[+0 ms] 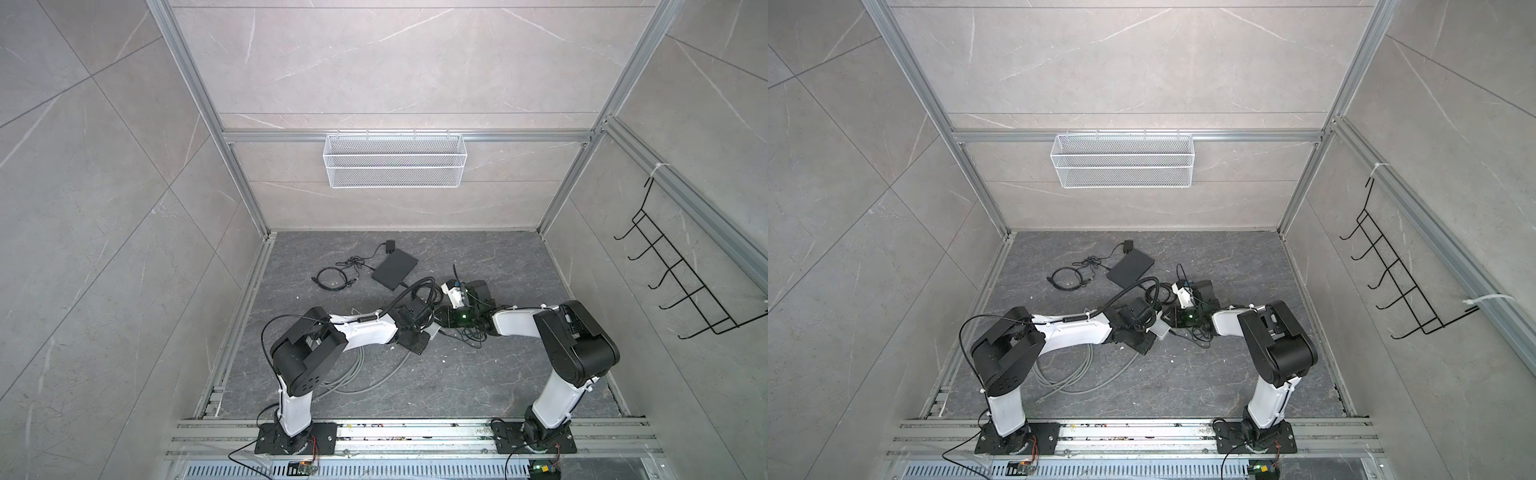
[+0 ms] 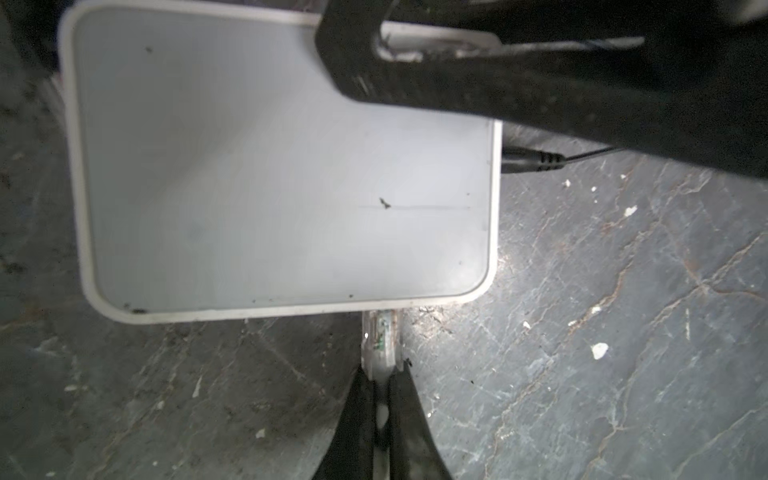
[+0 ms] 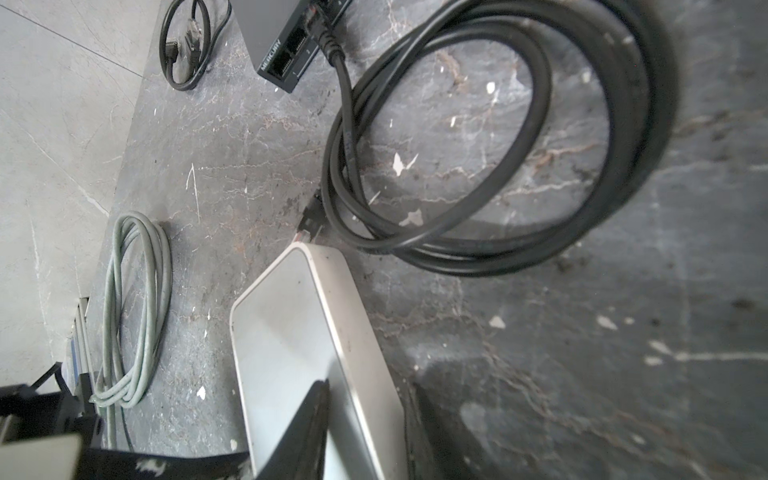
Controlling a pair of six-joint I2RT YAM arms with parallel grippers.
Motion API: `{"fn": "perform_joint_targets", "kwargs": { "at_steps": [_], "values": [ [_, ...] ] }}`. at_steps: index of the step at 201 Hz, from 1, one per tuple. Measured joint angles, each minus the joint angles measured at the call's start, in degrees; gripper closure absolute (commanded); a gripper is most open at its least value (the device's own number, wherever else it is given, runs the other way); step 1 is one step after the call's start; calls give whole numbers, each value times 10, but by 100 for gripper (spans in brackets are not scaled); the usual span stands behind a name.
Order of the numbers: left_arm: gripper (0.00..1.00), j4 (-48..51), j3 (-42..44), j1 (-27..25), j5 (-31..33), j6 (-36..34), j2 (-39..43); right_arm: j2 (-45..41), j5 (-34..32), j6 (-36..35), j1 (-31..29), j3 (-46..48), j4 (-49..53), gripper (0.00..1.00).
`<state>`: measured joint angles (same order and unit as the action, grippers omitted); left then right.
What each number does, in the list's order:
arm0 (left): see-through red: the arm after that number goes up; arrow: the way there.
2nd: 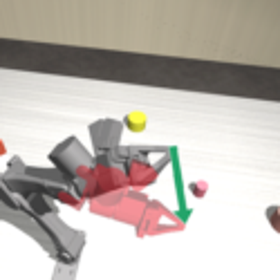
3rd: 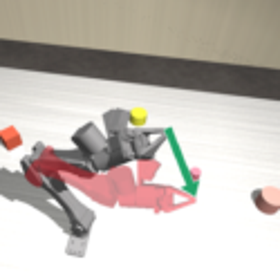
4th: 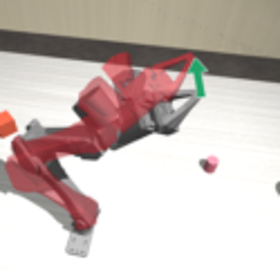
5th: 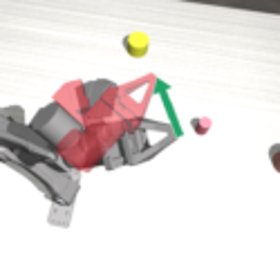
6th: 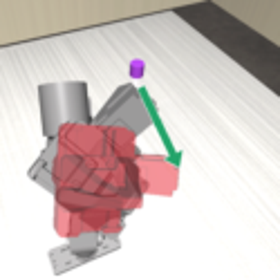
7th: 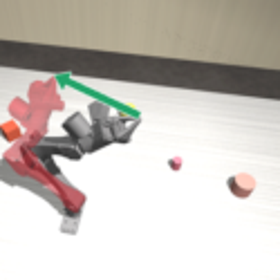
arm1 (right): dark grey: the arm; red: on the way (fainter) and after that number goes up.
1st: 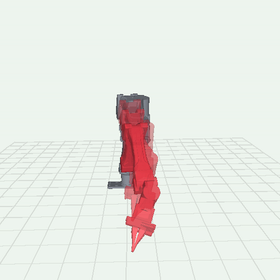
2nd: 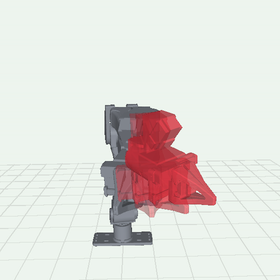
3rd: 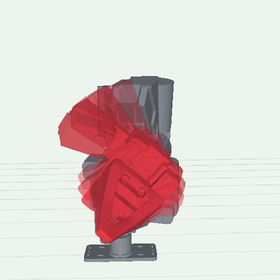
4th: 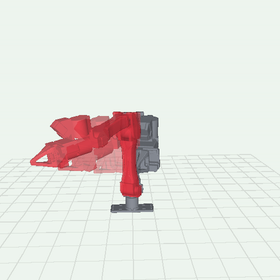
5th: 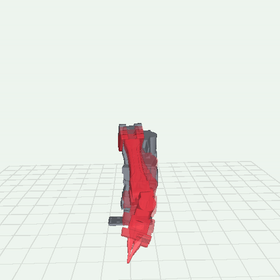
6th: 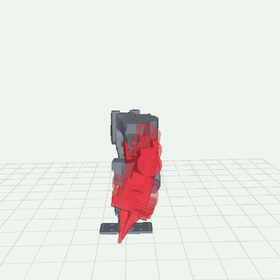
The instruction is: Insert the plug into the switch port
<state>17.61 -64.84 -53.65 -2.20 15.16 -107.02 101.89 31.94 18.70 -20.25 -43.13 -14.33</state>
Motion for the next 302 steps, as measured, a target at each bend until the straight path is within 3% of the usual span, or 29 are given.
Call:
{"fn": "perform_joint_targets", "kwargs": {
  "at_steps": [226, 302],
  "values": [
    [91, 19, -18, 3, -25, -26, -12, -5, -2, -27, -7, -10, 30, 71],
    [91, -39, 27, 3, -24, -32, 10, -5, -3, -29, -9, -11, 34, 71]
  ]
}}
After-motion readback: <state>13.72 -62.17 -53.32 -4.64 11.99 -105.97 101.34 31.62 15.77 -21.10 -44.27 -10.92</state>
